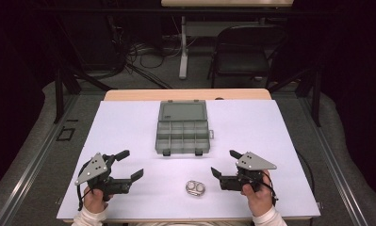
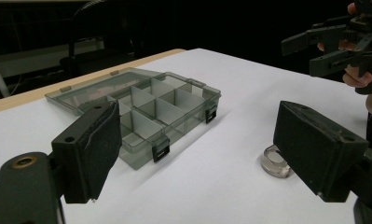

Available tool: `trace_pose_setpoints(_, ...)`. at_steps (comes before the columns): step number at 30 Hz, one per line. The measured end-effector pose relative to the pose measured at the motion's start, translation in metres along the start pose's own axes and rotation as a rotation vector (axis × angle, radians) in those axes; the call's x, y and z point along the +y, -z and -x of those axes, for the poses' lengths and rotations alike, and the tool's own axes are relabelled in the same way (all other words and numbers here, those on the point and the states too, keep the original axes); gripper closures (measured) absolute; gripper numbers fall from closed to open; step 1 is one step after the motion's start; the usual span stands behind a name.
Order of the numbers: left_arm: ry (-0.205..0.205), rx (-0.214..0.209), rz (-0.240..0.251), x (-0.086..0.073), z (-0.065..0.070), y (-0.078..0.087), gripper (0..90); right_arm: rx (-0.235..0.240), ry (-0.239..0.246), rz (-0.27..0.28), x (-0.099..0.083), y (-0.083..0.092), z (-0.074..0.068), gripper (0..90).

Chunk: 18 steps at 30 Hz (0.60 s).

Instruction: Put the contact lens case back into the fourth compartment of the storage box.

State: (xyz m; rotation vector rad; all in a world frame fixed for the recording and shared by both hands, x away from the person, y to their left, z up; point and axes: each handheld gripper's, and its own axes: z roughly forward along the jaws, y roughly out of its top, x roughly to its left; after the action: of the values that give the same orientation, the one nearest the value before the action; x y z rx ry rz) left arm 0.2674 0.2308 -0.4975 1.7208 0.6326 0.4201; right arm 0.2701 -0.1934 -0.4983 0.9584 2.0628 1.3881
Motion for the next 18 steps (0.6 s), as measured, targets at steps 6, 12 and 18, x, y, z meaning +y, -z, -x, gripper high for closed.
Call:
trace_pose_setpoints(6, -0.006, -0.001, -0.003, 0.0001, 0.0011, -0.0004, 15.9, 0.010, -0.024, -0.026, -0.0012, -0.0030, 0.0027, 7.5)
trace_pose_setpoints(12, -0.010, -0.006, -0.006, -0.0004, 0.0020, -0.0008, 15.9, 0.039, -0.050, -0.052, -0.0004, -0.0056, 0.0032, 3.7)
trace_pose_setpoints(18, -0.023, -0.008, -0.014, -0.0009, 0.0045, 0.0015, 15.9, 0.041, -0.040, -0.089, 0.0004, -0.0101, -0.0006, 2.3)
